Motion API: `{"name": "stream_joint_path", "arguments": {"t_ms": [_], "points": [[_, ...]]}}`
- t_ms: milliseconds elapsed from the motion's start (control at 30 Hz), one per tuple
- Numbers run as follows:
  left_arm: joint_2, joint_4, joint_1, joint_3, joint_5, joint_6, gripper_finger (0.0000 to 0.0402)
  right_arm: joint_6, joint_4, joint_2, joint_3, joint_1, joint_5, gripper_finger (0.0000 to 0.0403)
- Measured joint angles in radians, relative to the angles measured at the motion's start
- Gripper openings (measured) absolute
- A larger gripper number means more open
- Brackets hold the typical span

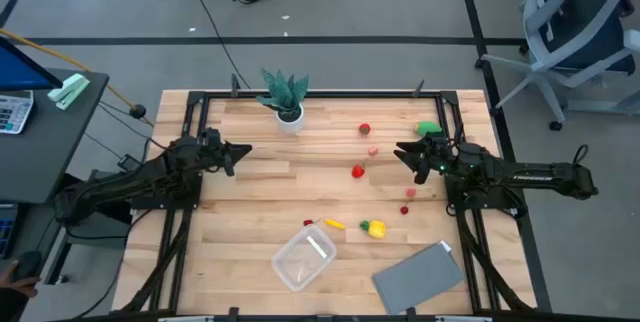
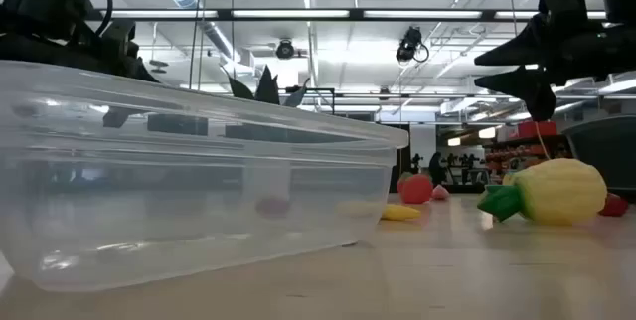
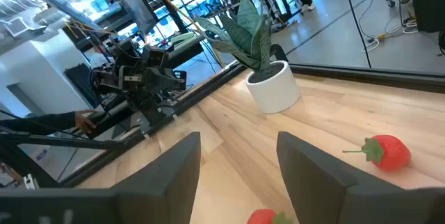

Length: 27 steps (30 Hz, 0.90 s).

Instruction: Pick and placing Produce into tupperware

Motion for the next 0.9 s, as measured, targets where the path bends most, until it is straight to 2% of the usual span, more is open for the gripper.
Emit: {"name": "stream_joint_path", "arguments": {"t_ms": [233, 600, 900], "points": [[0.0, 0.0, 0.0, 0.0, 0.0, 0.0, 0.003, 0.0, 0.0, 0.0, 0.0, 0.0, 0.0, 0.0199], [0.0, 0.0, 0.0, 0.0, 0.0, 0.0, 0.004, 0.0, 0.0, 0.0, 0.0, 0.0, 0.0, 0.0199], [0.0, 0.0, 0.0, 0.0, 0.0, 0.0, 0.0029, 0.0, 0.0, 0.0, 0.0, 0.0, 0.0, 0.0199]]}}
